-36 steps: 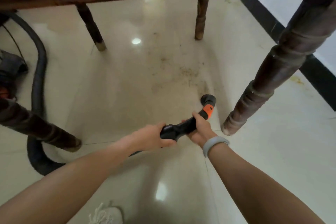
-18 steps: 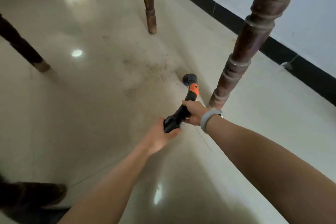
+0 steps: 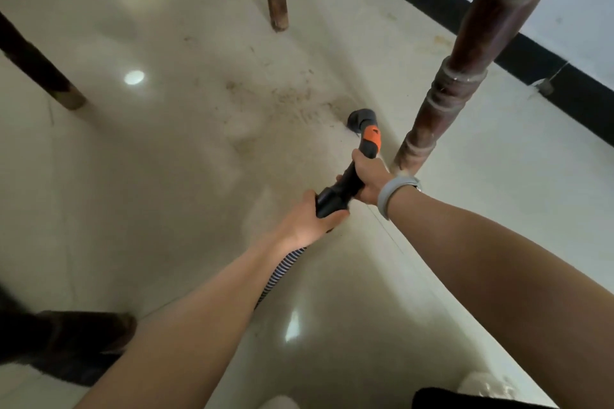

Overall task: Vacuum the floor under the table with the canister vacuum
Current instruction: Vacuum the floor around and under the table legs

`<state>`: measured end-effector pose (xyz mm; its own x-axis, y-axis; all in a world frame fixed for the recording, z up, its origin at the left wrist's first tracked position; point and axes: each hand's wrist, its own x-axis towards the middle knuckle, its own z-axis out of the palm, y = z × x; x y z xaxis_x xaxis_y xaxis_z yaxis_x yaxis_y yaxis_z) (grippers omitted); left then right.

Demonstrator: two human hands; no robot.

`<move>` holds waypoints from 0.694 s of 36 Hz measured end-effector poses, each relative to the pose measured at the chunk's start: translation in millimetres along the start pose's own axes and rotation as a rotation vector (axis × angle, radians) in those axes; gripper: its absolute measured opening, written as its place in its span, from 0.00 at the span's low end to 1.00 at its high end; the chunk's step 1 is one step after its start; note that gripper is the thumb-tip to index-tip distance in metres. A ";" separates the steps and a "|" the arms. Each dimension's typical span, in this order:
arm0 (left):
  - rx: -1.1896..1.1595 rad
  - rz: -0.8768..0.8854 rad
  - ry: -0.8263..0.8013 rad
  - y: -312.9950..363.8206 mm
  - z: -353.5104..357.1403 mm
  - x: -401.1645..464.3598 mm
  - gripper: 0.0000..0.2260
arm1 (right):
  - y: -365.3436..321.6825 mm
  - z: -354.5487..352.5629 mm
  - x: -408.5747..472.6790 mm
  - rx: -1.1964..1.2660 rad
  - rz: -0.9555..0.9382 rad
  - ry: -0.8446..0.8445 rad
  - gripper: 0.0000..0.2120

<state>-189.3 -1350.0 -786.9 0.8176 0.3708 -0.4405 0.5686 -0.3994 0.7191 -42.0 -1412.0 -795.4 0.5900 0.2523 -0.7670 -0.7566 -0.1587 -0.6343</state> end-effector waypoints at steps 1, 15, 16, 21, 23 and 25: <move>-0.012 0.007 -0.015 -2.4 1.3 1.3 0.29 | 0.6 -0.6 2.7 -0.007 -0.008 0.003 0.20; -0.188 -0.252 0.189 -60.2 -15.9 -35.2 0.16 | 37.6 89.4 -4.4 -0.434 -0.111 -0.200 0.23; -0.205 -0.265 0.183 -63.8 -16.0 -38.3 0.17 | 43.2 95.8 -7.3 -0.471 -0.121 -0.226 0.22; -0.290 -0.287 0.196 -69.7 -18.8 -53.7 0.12 | 59.1 121.5 -17.5 -0.645 -0.160 -0.332 0.26; -0.319 -0.295 0.210 -72.7 -20.1 -60.6 0.09 | 62.9 128.1 -23.2 -0.700 -0.165 -0.370 0.28; -0.350 -0.301 0.225 -76.5 -19.7 -68.2 0.09 | 68.6 132.6 -29.8 -0.743 -0.155 -0.422 0.29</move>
<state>-290.3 -1328.2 -801.3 0.5604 0.6132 -0.5567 0.6799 0.0433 0.7320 -148.9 -1303.8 -803.2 0.4064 0.6323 -0.6595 -0.2094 -0.6382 -0.7409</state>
